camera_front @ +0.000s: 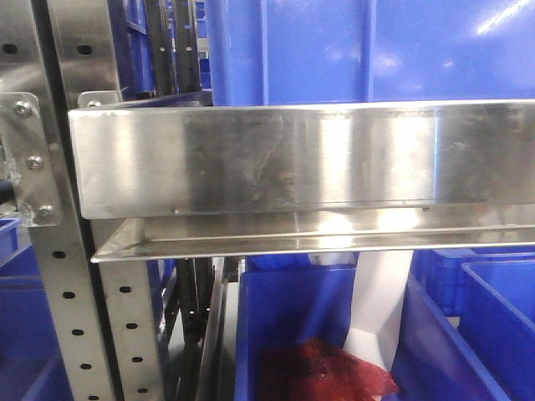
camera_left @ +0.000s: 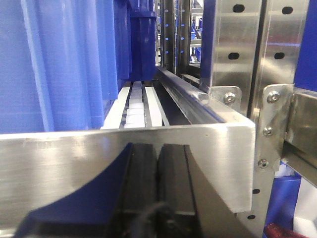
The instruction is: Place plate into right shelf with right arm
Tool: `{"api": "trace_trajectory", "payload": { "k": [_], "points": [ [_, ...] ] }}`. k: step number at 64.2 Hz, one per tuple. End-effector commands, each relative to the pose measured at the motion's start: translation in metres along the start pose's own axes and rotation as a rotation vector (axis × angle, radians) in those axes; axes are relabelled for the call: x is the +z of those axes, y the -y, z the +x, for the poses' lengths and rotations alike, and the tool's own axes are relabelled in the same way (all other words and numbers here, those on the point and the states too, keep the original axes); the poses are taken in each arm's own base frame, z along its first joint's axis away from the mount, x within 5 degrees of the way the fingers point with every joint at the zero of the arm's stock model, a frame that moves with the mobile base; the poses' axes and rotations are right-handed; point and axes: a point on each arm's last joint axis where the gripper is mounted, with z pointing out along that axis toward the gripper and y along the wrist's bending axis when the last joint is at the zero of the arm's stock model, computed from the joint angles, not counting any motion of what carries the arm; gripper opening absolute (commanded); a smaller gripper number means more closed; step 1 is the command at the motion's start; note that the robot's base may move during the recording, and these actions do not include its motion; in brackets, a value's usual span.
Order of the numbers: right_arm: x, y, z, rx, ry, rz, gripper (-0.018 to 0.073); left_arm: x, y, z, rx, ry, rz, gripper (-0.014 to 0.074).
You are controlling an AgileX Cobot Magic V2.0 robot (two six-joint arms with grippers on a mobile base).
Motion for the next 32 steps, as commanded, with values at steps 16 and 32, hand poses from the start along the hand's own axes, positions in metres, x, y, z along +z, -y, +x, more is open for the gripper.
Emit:
{"api": "trace_trajectory", "payload": {
  "k": [16,32],
  "points": [
    [-0.0025,0.0010,-0.0139,0.014,0.177,0.014,0.0055,-0.0010,-0.0020,-0.0053,-0.004,0.088,-0.024,-0.0047],
    [-0.0025,0.0010,-0.0139,0.014,0.177,0.014,0.0055,-0.0010,-0.0020,-0.0053,-0.004,0.088,-0.024,-0.0047]
  ]
}}
